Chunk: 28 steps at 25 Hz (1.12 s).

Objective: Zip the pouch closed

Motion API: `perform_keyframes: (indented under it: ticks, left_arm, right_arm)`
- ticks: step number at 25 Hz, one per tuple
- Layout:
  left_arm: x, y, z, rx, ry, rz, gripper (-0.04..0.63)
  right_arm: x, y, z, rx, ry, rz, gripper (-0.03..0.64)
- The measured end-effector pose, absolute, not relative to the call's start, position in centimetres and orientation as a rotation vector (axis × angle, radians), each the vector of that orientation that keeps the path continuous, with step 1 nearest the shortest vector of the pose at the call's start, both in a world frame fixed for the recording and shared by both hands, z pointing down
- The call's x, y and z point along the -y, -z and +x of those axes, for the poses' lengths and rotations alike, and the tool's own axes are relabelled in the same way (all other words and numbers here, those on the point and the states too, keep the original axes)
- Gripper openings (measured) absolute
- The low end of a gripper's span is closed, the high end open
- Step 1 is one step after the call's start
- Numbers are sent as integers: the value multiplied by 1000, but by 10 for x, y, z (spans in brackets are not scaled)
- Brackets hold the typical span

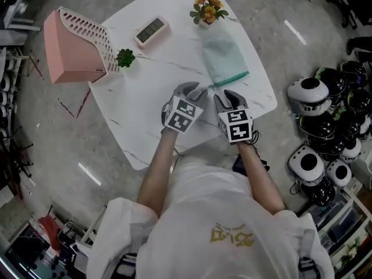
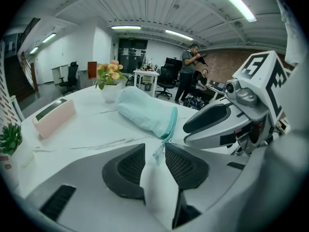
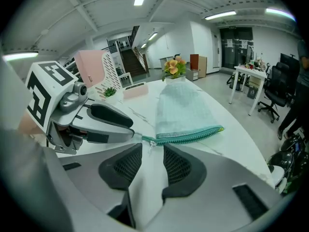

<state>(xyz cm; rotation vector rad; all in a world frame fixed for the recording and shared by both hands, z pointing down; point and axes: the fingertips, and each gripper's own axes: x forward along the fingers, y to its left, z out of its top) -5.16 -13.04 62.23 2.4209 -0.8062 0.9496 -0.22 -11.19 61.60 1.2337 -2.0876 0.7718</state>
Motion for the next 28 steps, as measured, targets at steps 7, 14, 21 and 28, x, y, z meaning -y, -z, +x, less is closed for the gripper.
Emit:
perform_keyframes:
  ticks: [7, 14, 21, 28]
  left_arm:
    - [130, -634, -40, 690, -1001, 2453, 147]
    - [129, -644, -33, 639, -1047, 2481, 137]
    - [129, -647, -32, 621, -1078, 2507, 106]
    - [131, -646, -26, 603, -1078, 2527, 80]
  right_arm:
    - [118, -633, -12, 2054, -750, 1215, 115]
    - [117, -642, -13, 2031, -717, 1214, 78]
    - [120, -644, -15, 2020, -690, 1213, 74]
    - [123, -644, -18, 2013, -648, 1192, 18]
